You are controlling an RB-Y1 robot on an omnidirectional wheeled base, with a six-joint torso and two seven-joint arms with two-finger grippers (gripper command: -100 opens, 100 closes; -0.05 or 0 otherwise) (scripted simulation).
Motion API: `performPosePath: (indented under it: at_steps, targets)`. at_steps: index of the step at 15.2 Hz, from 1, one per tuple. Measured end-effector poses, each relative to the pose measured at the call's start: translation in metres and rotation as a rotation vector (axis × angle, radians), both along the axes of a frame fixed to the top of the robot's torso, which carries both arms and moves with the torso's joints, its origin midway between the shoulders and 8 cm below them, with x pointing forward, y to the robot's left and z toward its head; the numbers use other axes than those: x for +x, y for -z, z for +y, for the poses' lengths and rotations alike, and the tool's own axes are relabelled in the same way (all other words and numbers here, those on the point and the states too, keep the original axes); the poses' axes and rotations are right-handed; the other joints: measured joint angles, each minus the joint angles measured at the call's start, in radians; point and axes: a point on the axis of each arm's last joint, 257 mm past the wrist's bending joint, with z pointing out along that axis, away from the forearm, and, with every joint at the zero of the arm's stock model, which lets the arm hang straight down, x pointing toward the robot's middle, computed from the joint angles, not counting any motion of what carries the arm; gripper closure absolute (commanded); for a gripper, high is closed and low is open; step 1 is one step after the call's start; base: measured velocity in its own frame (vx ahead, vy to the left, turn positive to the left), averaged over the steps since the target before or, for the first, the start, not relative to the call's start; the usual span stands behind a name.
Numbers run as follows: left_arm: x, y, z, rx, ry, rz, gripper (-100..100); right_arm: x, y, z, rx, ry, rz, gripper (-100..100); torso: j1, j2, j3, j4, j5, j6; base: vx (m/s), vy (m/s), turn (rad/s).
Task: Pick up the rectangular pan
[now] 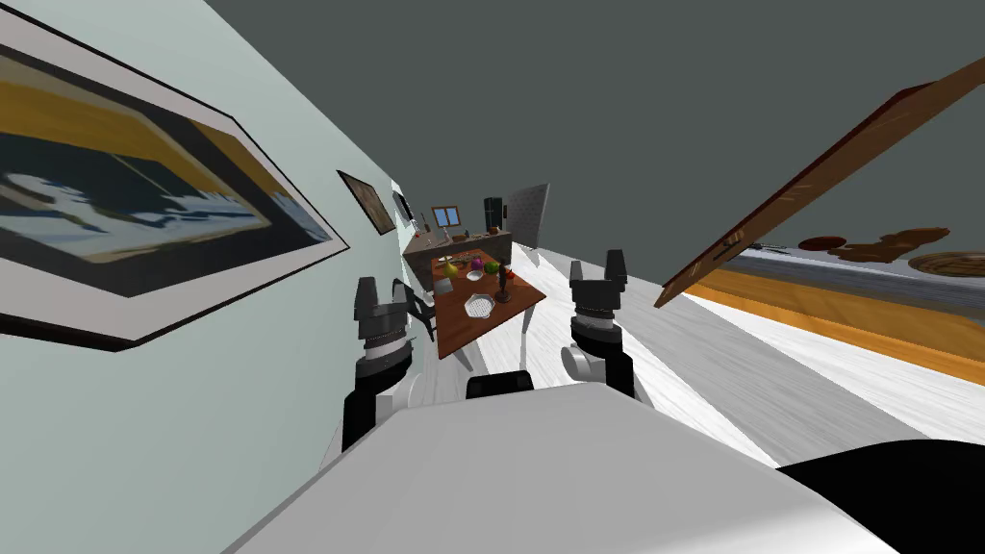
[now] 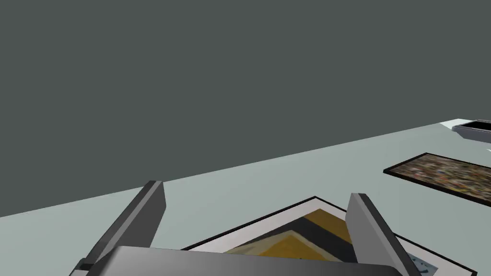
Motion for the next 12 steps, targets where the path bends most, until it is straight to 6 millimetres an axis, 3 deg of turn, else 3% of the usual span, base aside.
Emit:
performPosePath:
  at_steps: [12]
  targets:
    - [0.064,0.070,-0.003,0.031,0.046,0.232,-100,0.000,0.000,0.000,0.000,0.000,0.000,0,0.001,0.000,0.000,0.000,0.000,0.000,-0.002,0.010,-0.076]
